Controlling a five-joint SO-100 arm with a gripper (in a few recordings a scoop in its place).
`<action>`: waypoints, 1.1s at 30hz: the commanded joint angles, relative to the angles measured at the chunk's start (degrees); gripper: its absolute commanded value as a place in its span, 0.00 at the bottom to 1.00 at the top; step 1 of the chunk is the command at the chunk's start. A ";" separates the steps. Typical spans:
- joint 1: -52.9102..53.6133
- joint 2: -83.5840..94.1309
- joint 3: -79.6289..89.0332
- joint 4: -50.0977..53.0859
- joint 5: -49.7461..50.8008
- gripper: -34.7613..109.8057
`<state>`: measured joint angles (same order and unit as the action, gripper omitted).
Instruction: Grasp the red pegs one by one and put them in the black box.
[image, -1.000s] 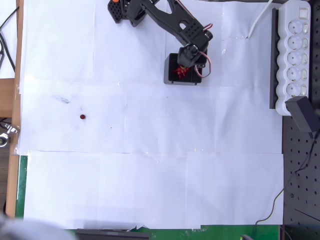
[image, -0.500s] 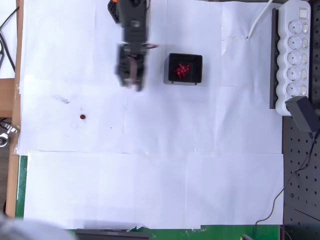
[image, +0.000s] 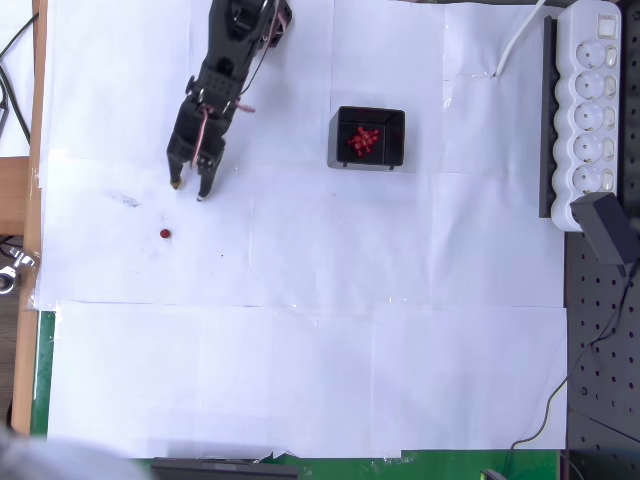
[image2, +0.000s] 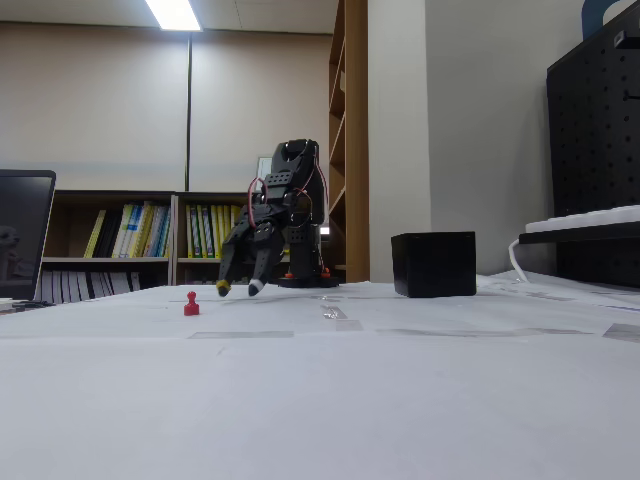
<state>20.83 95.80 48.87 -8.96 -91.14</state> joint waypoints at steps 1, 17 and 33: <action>0.79 7.73 10.11 -2.81 -0.62 0.34; 0.88 18.19 20.13 -4.92 -1.76 0.33; 0.70 10.99 20.04 11.78 -2.99 0.24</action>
<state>20.65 111.97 68.38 -8.70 -92.11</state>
